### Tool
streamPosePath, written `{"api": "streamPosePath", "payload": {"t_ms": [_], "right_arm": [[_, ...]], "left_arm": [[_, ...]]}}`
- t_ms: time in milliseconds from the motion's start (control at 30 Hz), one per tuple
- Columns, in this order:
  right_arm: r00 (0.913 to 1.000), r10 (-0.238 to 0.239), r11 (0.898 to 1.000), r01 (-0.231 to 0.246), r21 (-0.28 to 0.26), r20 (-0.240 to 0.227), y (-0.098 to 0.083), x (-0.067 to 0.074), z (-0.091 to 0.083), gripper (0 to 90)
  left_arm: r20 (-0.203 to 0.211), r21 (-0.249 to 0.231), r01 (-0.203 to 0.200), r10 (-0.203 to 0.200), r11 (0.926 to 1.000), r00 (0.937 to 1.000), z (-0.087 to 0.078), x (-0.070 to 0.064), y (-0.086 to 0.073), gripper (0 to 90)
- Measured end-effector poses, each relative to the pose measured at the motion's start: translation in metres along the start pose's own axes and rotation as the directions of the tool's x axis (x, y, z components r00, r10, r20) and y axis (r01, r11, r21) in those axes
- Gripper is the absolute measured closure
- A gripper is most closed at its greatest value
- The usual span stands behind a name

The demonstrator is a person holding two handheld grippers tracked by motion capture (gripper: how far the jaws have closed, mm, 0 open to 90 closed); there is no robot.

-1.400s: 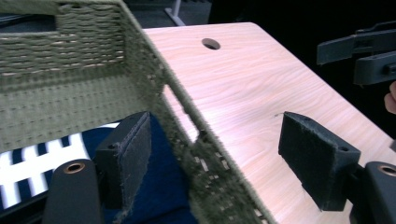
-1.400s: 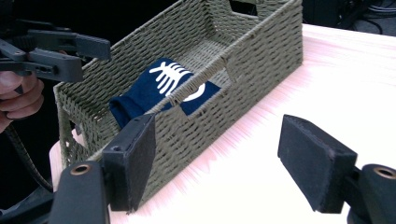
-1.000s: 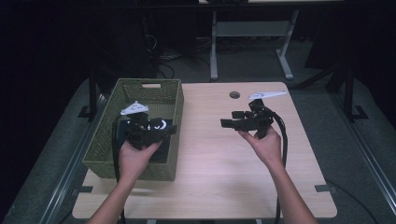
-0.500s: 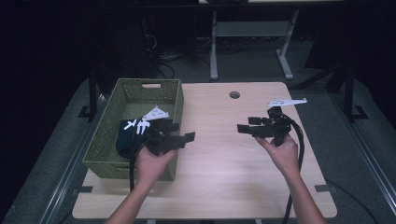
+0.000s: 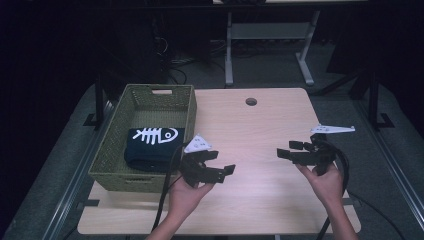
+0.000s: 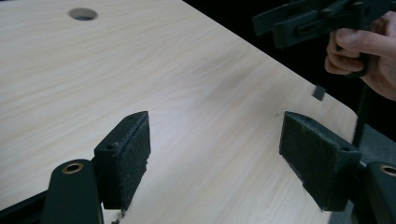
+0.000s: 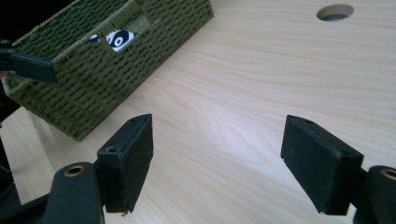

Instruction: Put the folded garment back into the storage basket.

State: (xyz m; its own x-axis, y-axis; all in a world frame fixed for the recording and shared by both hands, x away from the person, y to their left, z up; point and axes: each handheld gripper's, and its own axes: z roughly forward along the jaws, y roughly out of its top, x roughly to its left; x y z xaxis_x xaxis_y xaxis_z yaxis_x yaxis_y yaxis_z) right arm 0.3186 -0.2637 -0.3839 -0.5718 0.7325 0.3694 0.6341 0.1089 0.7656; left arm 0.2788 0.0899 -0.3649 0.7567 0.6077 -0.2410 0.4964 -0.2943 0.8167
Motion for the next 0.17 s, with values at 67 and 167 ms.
{"api": "streamPosePath", "payload": {"t_ms": [67, 167], "right_arm": [[0.9999, -0.003, 1.0, 0.003, 0.001, 0.013, -0.007, -0.001, -0.004, 24.9], [0.9998, 0.001, 1.0, -0.001, -0.008, 0.022, -0.018, -0.001, -0.008, 24.9]], "left_arm": [[0.004, 0.002, -0.004, 0.004, 1.0, 1.0, 0.003, -0.004, -0.003, 24.2], [0.02, 0.009, -0.032, 0.032, 0.9994, 0.9993, 0.01, -0.014, -0.012, 24.1]]}}
